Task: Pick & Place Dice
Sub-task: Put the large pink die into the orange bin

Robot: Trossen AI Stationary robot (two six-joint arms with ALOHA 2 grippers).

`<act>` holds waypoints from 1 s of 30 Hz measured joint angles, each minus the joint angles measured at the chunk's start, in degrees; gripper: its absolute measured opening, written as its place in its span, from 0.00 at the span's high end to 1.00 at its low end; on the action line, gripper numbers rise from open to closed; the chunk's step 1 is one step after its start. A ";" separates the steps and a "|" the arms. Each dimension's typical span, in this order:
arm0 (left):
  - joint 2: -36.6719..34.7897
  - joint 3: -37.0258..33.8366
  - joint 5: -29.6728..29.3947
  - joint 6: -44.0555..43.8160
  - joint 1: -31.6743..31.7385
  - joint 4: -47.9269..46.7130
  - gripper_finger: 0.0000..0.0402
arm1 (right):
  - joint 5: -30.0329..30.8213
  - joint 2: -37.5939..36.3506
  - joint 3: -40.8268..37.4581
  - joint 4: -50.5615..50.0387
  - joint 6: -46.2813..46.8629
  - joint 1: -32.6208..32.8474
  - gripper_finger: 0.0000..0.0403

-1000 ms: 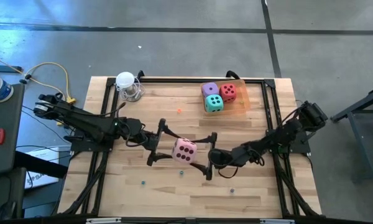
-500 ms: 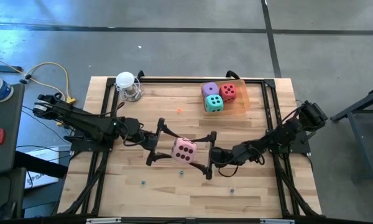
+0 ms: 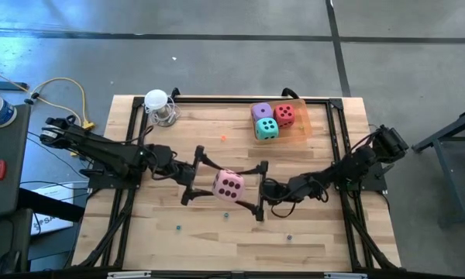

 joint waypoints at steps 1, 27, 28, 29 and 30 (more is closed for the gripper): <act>0.00 0.00 0.05 0.00 0.00 0.00 0.10 | -0.13 0.00 0.00 0.31 0.00 -0.15 0.01; 0.07 0.10 2.51 -2.15 1.16 -0.09 0.10 | 0.35 0.00 0.00 2.52 1.06 -0.88 0.17; 0.07 0.10 2.55 -2.61 1.16 -0.07 0.10 | 0.33 0.00 0.00 2.50 1.25 -0.88 0.17; 0.08 0.10 2.58 -3.01 1.16 0.02 0.10 | 0.28 0.00 0.00 2.49 1.34 -0.88 0.17; 0.09 0.10 2.57 -3.29 1.14 0.25 0.10 | 0.22 0.00 0.00 2.49 1.39 -0.88 0.17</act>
